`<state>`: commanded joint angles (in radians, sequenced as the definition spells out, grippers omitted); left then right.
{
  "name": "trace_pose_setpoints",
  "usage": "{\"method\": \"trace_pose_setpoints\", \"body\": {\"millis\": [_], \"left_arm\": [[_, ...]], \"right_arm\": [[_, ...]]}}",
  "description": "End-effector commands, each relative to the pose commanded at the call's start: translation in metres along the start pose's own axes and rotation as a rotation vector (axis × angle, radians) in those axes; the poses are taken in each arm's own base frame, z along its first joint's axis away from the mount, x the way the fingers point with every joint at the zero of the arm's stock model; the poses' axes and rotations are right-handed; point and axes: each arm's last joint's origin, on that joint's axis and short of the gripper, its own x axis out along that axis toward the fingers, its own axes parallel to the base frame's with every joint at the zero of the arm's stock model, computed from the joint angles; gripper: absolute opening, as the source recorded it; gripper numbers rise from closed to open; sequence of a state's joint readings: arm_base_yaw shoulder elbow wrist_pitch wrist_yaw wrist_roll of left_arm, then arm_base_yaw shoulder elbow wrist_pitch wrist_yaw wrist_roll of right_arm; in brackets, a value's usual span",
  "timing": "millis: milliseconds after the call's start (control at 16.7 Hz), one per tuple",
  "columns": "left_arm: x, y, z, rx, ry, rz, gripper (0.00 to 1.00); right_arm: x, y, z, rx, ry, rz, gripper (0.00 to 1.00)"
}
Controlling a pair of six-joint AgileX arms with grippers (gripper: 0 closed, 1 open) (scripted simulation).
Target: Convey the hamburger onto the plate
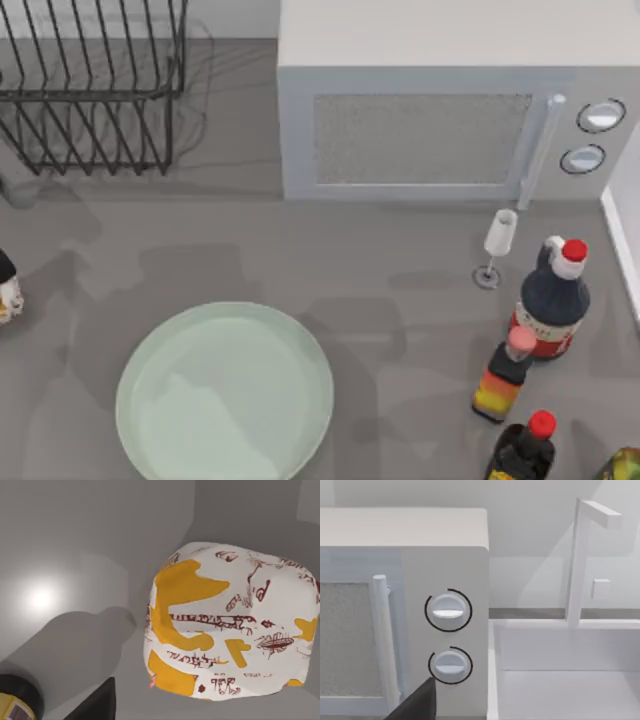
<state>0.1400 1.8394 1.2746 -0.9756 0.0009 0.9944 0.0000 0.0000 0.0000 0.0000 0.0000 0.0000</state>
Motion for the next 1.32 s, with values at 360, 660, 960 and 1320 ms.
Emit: {"method": "trace_pose_setpoints", "body": {"millis": [360, 660, 960, 1320], "left_arm": [[0.004, 0.010, 0.004, 0.032, 0.013, -0.023, 1.00], [0.026, 0.010, 0.005, 0.031, 0.015, -0.027, 1.00], [0.078, 0.009, 0.003, 0.031, 0.010, -0.018, 1.00], [0.084, 0.008, 0.003, 0.032, 0.013, -0.023, 0.92]], "right_arm": [[0.000, 0.000, 0.000, 0.000, 0.000, 0.000, 1.00], [0.000, 0.000, 0.000, 0.000, 0.000, 0.000, 1.00], [0.000, 0.000, 0.000, 0.000, 0.000, 0.000, 1.00], [0.000, 0.000, 0.000, 0.000, 0.000, 0.000, 1.00]]}}
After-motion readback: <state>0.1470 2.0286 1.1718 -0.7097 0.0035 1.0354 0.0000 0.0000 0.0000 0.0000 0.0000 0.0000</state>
